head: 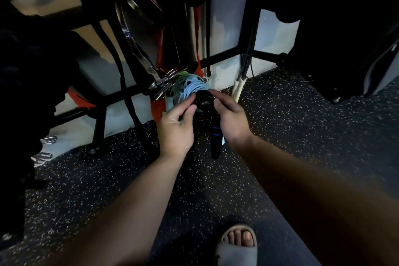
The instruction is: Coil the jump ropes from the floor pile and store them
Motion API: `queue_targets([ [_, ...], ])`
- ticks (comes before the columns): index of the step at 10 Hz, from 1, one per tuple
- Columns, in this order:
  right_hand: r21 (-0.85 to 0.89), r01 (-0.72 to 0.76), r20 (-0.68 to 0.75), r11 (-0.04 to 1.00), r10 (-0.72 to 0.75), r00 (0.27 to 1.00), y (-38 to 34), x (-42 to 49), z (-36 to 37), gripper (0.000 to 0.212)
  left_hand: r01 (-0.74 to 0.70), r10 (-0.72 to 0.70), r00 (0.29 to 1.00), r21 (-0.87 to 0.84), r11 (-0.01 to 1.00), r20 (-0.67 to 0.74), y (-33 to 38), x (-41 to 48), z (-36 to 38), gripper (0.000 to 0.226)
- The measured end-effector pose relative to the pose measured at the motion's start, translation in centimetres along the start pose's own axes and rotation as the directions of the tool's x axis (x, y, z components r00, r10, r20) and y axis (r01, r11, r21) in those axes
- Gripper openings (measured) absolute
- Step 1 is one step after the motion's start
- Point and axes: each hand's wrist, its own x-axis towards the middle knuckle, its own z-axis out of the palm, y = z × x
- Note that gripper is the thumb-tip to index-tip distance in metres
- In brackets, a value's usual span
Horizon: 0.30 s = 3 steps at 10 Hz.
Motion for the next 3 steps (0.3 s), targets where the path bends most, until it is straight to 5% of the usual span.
queue_targets([
  [3, -0.138, 0.020, 0.037, 0.990, -0.015, 0.999, 0.2, -0.7, -0.9, 0.034, -0.243, 0.218, 0.970, 0.341, 0.908, 0.112, -0.4, -1.0, -1.7, 0.043],
])
